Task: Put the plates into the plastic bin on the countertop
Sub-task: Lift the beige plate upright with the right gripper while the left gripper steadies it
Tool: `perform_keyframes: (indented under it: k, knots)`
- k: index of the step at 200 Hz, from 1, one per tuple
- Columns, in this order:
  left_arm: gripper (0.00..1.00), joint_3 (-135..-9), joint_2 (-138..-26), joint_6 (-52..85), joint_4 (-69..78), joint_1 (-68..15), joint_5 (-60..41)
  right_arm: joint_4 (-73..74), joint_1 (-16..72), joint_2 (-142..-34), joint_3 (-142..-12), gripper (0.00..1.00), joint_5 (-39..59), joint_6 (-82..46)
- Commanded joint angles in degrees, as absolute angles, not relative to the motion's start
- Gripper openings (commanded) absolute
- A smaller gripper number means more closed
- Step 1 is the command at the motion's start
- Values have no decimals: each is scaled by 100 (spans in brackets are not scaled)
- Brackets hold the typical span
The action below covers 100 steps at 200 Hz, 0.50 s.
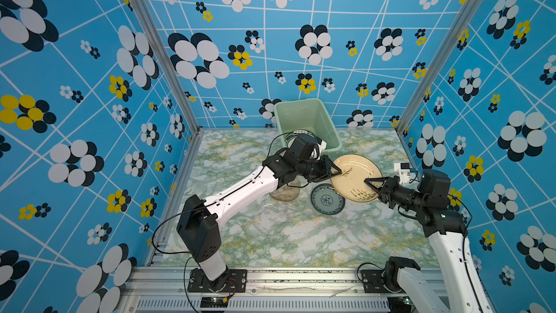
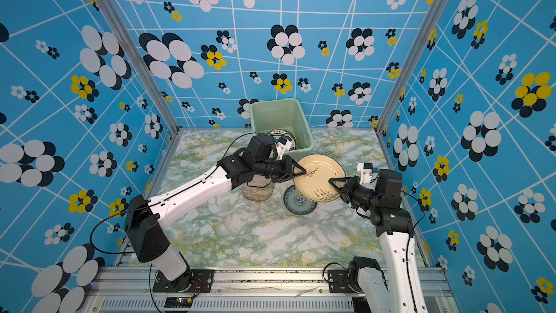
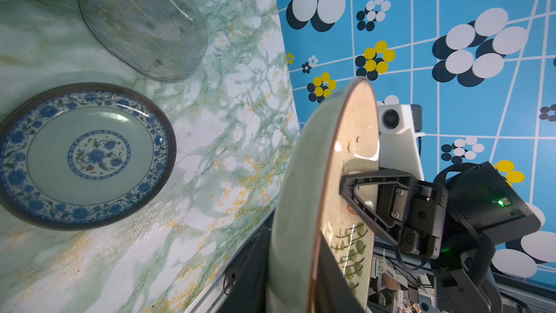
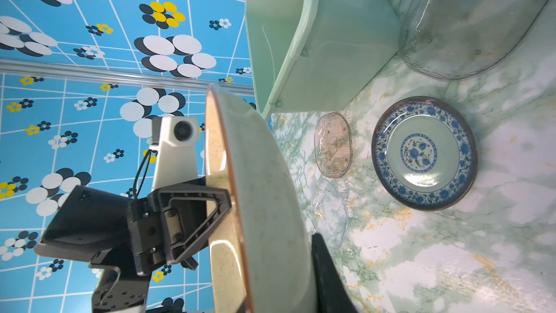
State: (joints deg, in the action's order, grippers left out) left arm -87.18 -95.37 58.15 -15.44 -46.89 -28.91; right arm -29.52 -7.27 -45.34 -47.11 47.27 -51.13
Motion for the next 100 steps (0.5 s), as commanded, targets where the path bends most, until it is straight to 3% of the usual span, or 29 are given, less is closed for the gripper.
perform_keyframes:
  k: [1, 28, 100]
  knots:
    - [39, -8595, -9018, 5905, -920, -4718, -2931, -2818, -668, -4553, -5184, 0, 4822, -5394]
    - [53, -8412, -8852, 5917, -800, -4623, -2780, -2643, -668, -4657, -5346, 0, 4696, -5659]
    - [67, -7894, -8038, 5564, -923, -4266, -1923, -3076, -653, -5152, -6287, 0, 4190, -5808]
